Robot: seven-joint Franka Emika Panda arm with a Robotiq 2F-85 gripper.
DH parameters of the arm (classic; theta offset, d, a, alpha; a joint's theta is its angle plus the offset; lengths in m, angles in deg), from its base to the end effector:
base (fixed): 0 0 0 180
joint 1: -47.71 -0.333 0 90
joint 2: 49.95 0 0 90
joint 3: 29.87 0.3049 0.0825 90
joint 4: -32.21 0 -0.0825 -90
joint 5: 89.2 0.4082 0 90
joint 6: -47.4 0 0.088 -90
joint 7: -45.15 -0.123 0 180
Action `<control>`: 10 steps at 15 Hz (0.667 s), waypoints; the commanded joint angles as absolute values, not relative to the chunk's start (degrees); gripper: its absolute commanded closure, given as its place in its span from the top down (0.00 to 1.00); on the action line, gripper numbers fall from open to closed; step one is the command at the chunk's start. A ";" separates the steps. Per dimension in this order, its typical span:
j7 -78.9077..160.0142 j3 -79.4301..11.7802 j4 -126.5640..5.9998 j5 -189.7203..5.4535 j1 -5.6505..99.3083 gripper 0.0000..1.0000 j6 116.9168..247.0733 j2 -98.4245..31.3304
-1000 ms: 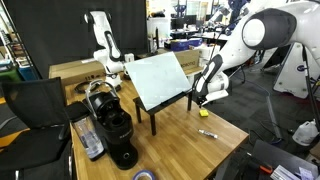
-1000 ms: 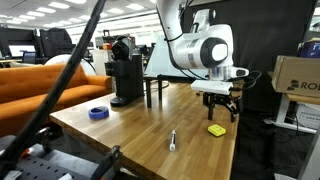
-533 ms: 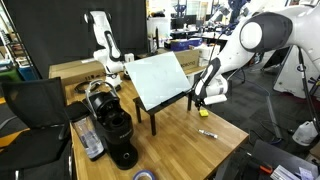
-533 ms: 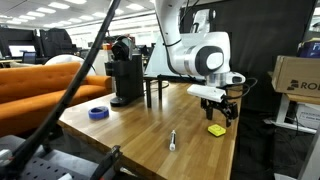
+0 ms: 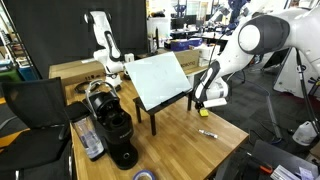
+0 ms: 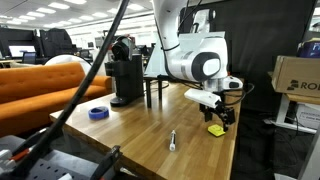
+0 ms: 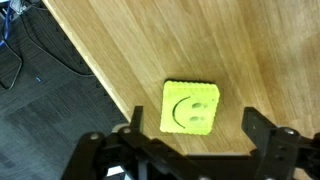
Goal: Move the yellow sticky notepad to the left side of the table
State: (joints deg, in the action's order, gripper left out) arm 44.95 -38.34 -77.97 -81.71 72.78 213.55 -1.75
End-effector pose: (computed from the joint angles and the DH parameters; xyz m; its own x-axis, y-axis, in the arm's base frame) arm 0.5068 -0.3500 0.0215 0.7857 -0.6000 0.1508 -0.6131 -0.7877 0.0599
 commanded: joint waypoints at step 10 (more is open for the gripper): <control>43.86 -38.34 -78.21 -80.54 74.16 1.00 215.95 -0.83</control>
State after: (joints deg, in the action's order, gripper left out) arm 43.80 -38.70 -78.01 -81.68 73.75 214.68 -1.13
